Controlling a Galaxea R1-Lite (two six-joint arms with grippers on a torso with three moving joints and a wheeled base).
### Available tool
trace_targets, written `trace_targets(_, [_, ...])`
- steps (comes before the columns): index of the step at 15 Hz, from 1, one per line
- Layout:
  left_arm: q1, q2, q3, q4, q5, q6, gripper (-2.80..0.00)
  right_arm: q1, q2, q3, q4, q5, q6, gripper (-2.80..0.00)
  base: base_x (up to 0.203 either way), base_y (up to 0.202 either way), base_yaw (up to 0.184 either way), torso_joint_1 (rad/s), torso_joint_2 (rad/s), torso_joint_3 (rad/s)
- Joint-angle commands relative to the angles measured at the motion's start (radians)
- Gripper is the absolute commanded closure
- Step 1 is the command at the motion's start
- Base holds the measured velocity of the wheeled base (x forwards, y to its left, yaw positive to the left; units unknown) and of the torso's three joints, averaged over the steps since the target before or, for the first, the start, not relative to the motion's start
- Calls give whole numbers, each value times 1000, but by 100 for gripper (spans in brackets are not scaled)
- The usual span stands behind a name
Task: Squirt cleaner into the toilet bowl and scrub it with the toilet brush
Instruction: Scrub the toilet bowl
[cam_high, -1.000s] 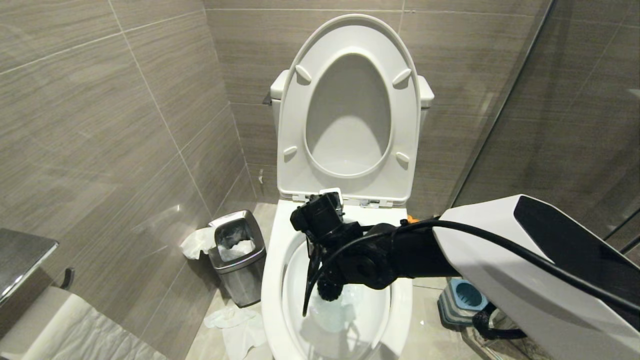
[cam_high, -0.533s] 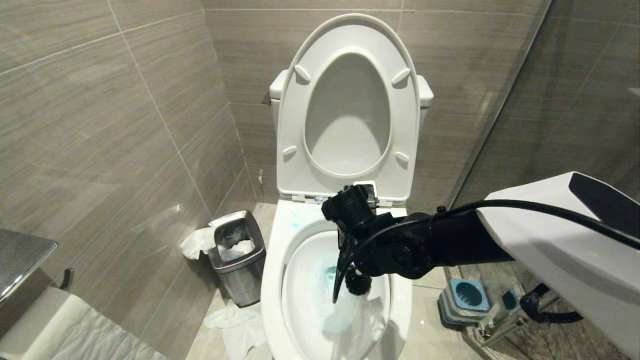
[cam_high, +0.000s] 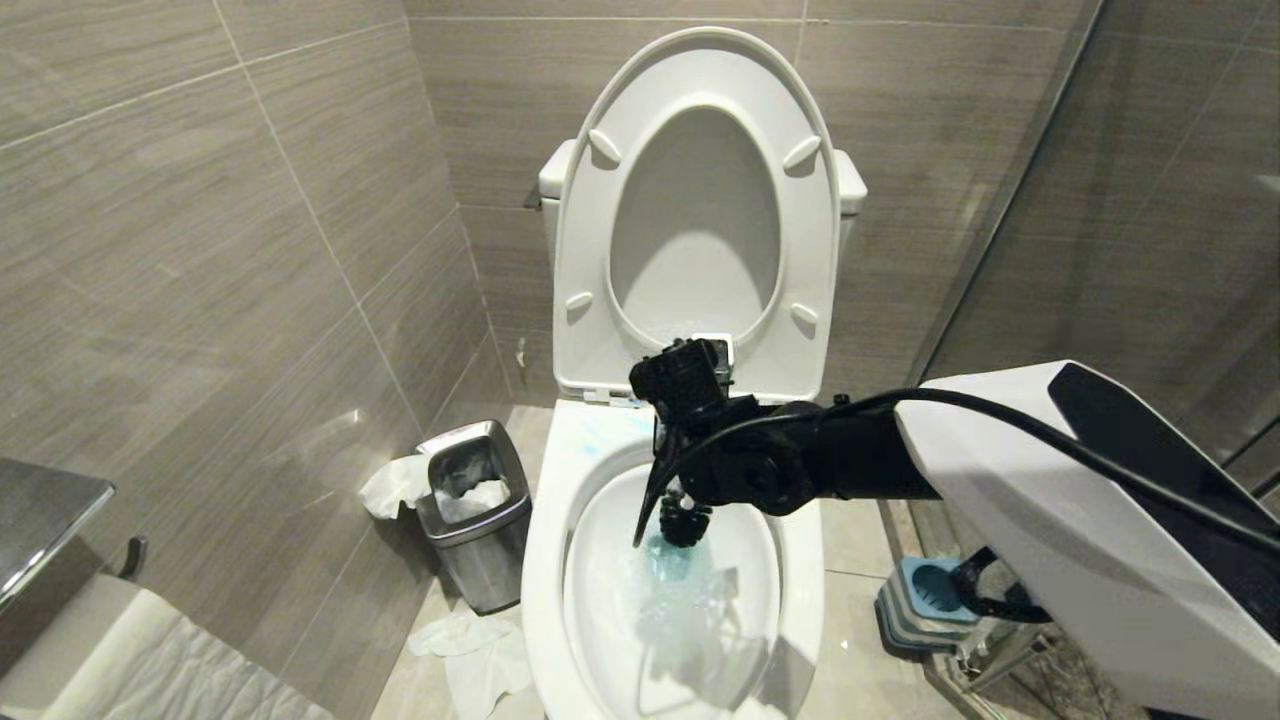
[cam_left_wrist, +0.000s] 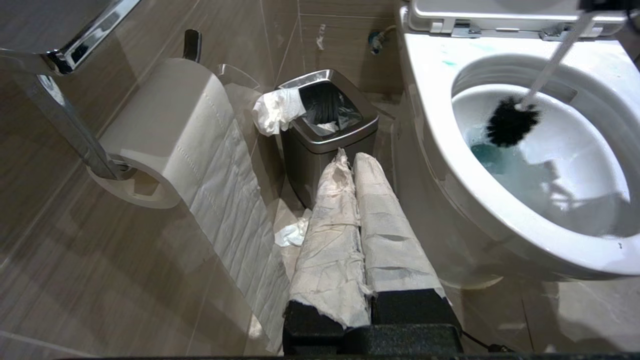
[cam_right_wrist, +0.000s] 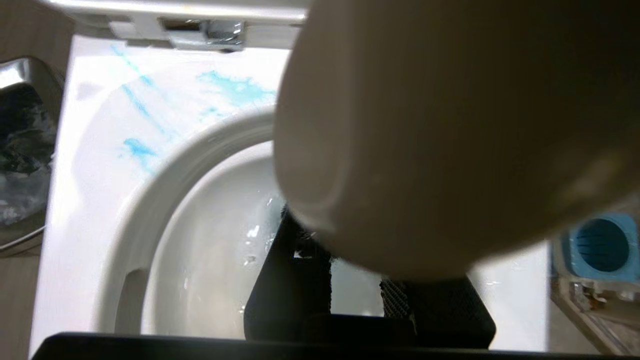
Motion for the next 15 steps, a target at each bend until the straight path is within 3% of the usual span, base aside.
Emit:
trace_targets(1, [0,0,2,0,0,0,0,50,72,-37,-1,-1,2,0,0,0,0,0,0,0])
trace_targets(8, [0,0,2,0,0,0,0,84,-51,60,4,-15,1,0,0,0,0,0,0,0])
trace_targets(15, [0,0,2,0,0,0,0,50,13,8,16,-3,-23,0,0,0,0,0,0,0])
